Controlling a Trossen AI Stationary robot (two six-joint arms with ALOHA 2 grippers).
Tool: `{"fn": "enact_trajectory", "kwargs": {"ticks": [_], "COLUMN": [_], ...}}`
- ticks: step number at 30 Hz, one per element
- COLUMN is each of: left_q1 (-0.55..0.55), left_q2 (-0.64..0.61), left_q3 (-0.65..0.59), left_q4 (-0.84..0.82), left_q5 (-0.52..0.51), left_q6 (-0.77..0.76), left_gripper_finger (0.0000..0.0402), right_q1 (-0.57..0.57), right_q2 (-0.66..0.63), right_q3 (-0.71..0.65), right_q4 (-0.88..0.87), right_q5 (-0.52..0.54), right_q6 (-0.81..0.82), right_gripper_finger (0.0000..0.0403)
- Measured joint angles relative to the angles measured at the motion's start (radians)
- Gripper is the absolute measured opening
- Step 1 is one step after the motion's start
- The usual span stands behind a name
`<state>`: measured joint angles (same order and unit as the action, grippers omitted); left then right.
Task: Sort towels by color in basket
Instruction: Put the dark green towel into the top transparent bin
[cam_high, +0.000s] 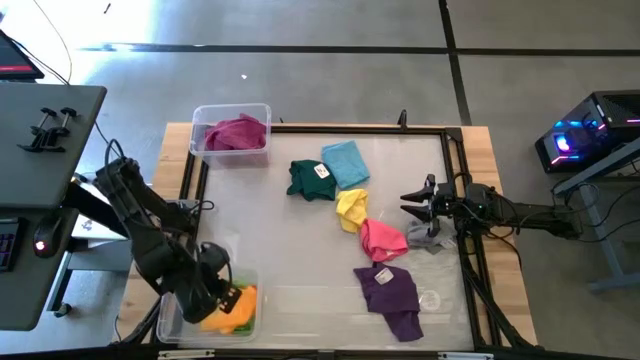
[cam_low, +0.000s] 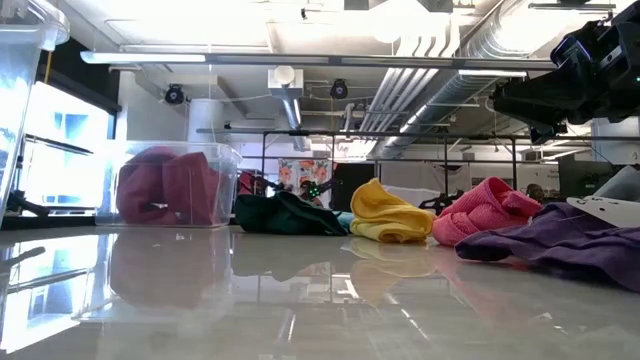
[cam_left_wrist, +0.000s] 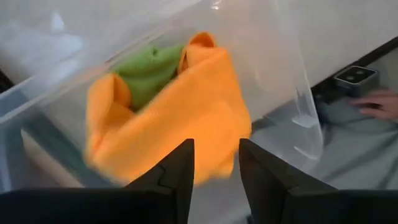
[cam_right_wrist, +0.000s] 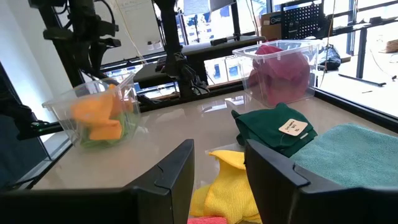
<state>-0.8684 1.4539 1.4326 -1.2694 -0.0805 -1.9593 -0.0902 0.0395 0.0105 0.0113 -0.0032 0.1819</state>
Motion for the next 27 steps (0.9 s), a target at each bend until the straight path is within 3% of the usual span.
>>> {"fn": "enact_trajectory", "kwargs": {"ticks": [8,19,24,27], "left_q1": [0.004,0.005,0.005,0.004], "left_q2": [-0.002,0.041,0.030,0.020], "left_q3": [-0.022,-0.240,-0.240,-0.205], "left_q4": [0.009,0.377,0.397,0.398], "left_q5": [0.035,0.075,0.189,0.166], "left_q6": [0.023,0.225,0.185,0.200], "left_gripper_finger": [0.0102,0.0027,0.0004,0.0001], "right_q1": [0.000,0.000,0.000,0.000], "right_q2": [0.000,0.000,0.000,0.000], "right_q3": [0.000,0.000,0.000,0.000], "right_q4": [0.000,0.000,0.000,0.000], "right_q5": [0.000,0.000,0.000,0.000], "right_q6": [0.000,0.000,0.000,0.000], "right_gripper_finger": [0.0138,0.0138,0.0138,0.0138]}}
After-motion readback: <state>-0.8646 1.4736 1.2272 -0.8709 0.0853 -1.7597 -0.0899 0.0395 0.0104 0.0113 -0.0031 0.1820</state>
